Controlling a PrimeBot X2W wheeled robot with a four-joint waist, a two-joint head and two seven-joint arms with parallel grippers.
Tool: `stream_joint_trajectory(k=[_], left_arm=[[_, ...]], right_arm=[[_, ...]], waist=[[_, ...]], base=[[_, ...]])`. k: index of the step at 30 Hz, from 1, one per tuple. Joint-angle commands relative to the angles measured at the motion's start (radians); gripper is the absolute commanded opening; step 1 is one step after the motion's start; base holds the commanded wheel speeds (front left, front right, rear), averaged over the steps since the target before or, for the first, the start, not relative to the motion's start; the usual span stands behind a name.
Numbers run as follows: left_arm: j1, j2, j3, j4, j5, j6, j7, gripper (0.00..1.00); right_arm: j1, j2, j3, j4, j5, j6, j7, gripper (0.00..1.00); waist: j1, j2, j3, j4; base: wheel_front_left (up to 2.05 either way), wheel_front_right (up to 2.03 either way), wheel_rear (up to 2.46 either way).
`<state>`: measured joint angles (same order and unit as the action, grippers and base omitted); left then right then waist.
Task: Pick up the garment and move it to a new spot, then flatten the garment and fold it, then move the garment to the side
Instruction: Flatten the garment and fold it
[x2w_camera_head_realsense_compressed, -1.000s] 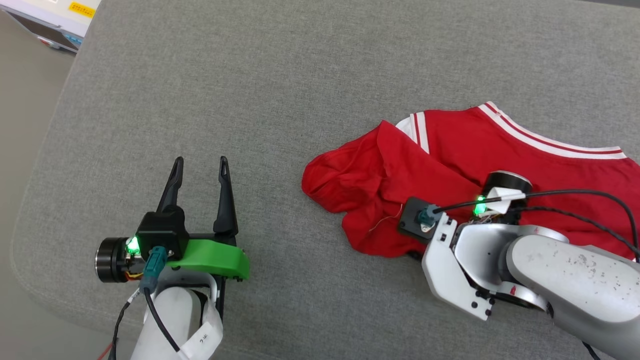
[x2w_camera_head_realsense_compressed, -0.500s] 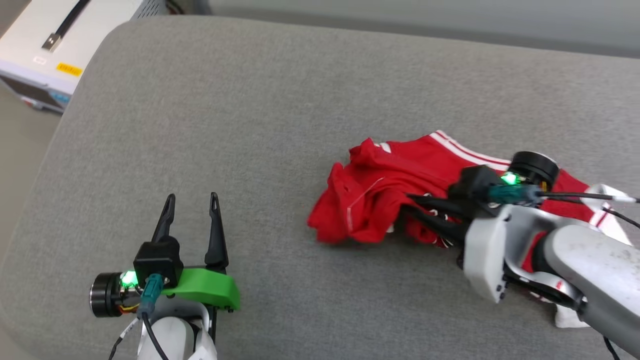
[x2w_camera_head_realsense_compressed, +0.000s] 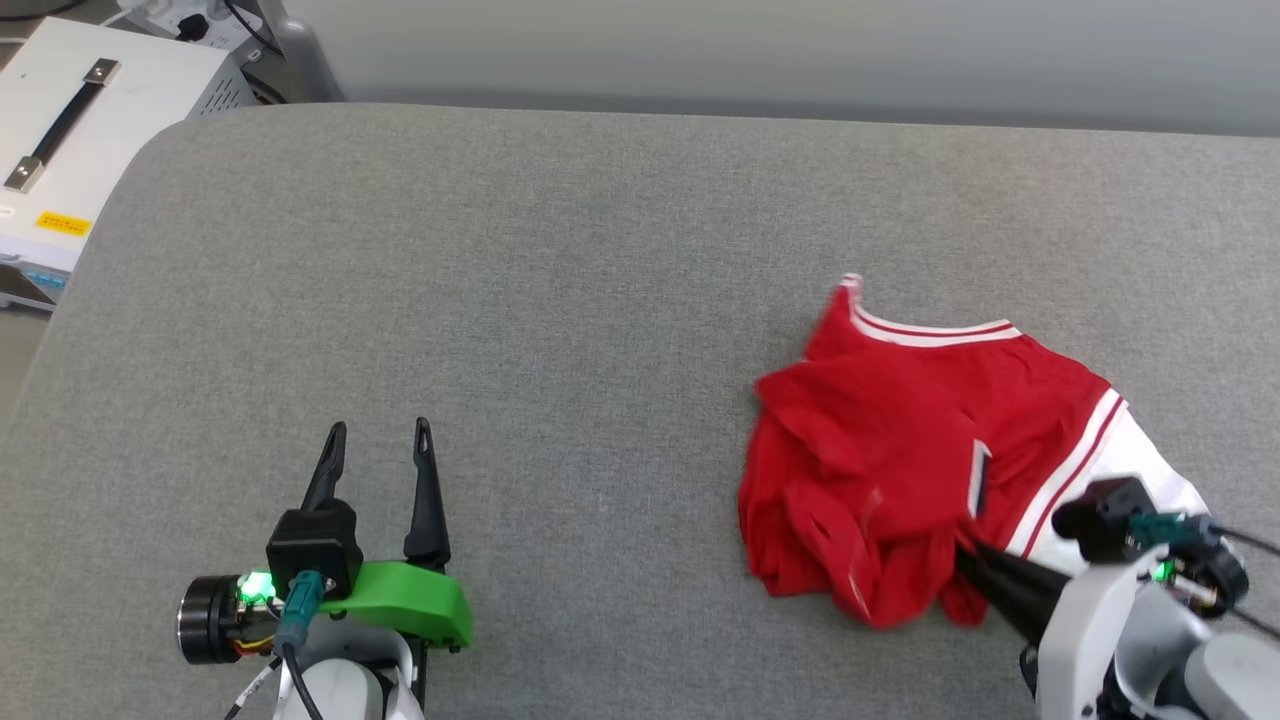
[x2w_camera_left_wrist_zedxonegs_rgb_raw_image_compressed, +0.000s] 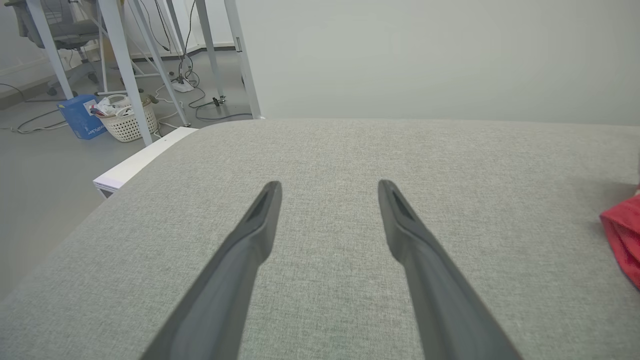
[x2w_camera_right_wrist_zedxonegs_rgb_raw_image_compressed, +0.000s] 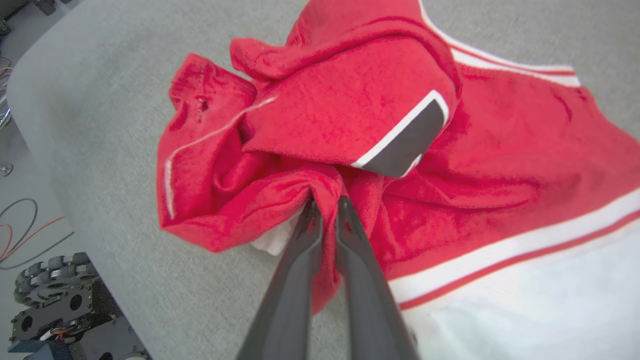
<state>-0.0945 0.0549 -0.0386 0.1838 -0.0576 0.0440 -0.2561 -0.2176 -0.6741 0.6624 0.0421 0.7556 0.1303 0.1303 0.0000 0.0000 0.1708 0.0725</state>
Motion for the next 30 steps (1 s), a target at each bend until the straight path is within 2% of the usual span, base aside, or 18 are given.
stream_joint_trajectory(k=[1,6,7,8,9,12,21,23,24,28,30], left_arm=[[0.011,-0.003,0.004,0.003,0.006,-0.007,-0.006,1.00],[0.003,-0.003,0.005,0.009,0.008,-0.012,-0.006,1.00],[0.002,-0.003,0.007,0.010,0.008,-0.012,-0.006,1.00],[0.002,-0.002,0.009,0.012,0.009,-0.013,-0.006,1.00],[0.002,-0.001,0.011,0.013,0.010,-0.014,-0.006,1.00],[0.009,0.004,0.020,0.008,0.015,-0.016,-0.006,1.00],[0.005,0.018,0.026,-0.016,0.018,-0.036,-0.006,1.00],[-0.016,0.032,0.023,-0.021,0.020,-0.052,-0.006,1.00],[-0.085,0.059,0.007,-0.021,0.018,-0.097,-0.006,1.00],[-0.217,0.100,-0.050,0.020,-0.015,-0.156,0.004,1.00],[-0.297,0.124,-0.101,0.040,-0.049,-0.169,0.038,1.00]], right_arm=[[0.031,0.018,-0.011,0.028,-0.005,0.000,0.003,0.00],[0.075,0.067,-0.034,0.134,-0.067,0.000,-0.023,0.00],[0.079,0.082,-0.048,0.139,-0.068,0.000,-0.037,0.29],[0.082,0.096,-0.066,0.140,-0.077,0.000,-0.056,0.93],[0.086,0.103,-0.078,0.138,-0.091,0.000,-0.068,1.00],[0.133,0.137,-0.179,0.064,-0.166,0.000,-0.133,1.00],[0.253,0.212,-0.382,-0.178,-0.253,0.000,-0.151,1.00],[0.264,0.246,-0.428,-0.216,-0.278,0.000,-0.167,1.00],[0.269,0.301,-0.485,-0.234,-0.329,0.000,-0.202,1.00],[0.263,0.360,-0.517,-0.223,-0.397,0.000,-0.235,1.00],[0.259,0.382,-0.524,-0.210,-0.423,0.000,-0.244,1.00]], waist=[[0.0000,0.0000,0.004,-0.001],[0.0000,0.0000,0.008,-0.005],[0.0000,0.0000,0.005,-0.007],[0.0000,0.0000,0.001,-0.010],[0.0000,0.0000,-0.003,-0.012],[0.0000,0.0000,-0.027,-0.023],[0.0000,0.0000,-0.052,-0.041],[0.0000,0.0000,-0.051,-0.044],[0.0000,0.0000,-0.041,-0.047],[0.0000,0.0000,-0.021,-0.056],[0.0000,0.0000,-0.010,-0.063]], base=[[0.00,0.00,0.00],[0.00,0.00,0.00],[0.00,0.00,0.00],[0.00,0.00,0.00],[0.00,0.00,0.00],[0.00,0.00,0.00],[0.00,0.00,0.00],[0.00,0.00,0.00],[0.00,0.00,0.00],[0.00,0.00,0.00],[0.00,0.00,0.00]])
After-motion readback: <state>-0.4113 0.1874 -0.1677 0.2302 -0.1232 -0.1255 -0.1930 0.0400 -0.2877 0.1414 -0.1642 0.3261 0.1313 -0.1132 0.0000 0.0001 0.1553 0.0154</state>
